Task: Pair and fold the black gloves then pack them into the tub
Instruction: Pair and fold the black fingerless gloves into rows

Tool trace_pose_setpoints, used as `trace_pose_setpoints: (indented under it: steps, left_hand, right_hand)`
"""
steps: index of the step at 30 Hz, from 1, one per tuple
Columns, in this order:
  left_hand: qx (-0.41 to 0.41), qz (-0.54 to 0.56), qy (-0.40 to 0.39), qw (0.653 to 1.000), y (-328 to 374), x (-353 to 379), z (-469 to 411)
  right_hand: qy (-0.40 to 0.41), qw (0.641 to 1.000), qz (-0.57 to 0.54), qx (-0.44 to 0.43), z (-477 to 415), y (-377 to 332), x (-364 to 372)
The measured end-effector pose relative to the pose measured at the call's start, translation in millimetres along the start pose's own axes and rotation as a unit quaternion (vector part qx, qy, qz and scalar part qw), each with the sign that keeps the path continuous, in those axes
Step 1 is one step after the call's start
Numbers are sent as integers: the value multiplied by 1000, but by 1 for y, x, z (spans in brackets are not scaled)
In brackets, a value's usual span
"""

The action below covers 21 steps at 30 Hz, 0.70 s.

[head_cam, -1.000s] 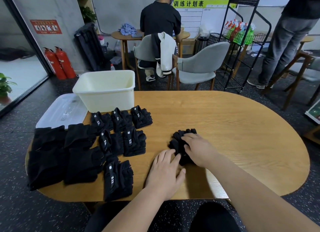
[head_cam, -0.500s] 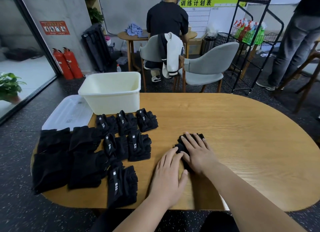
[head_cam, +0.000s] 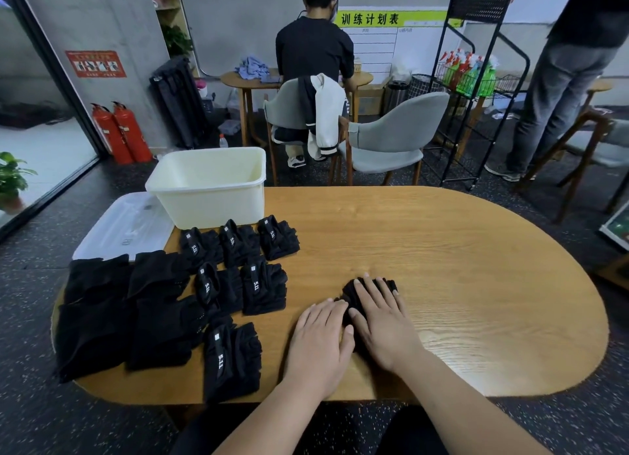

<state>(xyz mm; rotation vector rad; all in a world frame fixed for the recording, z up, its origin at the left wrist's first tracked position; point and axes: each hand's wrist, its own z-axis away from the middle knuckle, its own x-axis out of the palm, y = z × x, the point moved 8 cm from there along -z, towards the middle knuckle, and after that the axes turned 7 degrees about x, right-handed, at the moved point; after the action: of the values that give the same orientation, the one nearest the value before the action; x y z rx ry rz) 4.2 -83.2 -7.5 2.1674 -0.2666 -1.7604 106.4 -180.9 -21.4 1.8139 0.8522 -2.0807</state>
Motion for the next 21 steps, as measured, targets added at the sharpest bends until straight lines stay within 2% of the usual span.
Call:
trace_pose_setpoints:
  steps: [3, 5, 8, 10, 13, 15, 18, 21]
  left_hand:
    - [-5, -2, -3, 1000, 0, -1, 0]
    - [-9, -6, -7, 1000, 1, 0, -1]
    - [3, -27, 11, 1000, 4, -1, 0]
    - [42, -38, 31, 998, 11, -1, 3]
    - [110, -42, 16, 993, 21, 5, 6]
    - [108, -36, 2, 994, 21, 6, 6]
    - [96, -24, 1, 995, 20, 3, 6]
    - [89, -4, 4, 996, 17, 2, 5]
  right_hand:
    - [99, 992, -68, -25, 22, 12, -18]
    - [135, 989, -56, -33, 37, 22, -18]
    - [108, 994, 5, -28, 44, 30, -4]
    - [88, 996, 21, -19, 42, 32, 1]
    - [69, 997, 18, -22, 41, 30, 3]
    - [57, 998, -9, -36, 41, 31, 3]
    - [90, 991, -80, -62, 45, 34, -10]
    - [191, 970, -121, -94, 61, 44, -31]
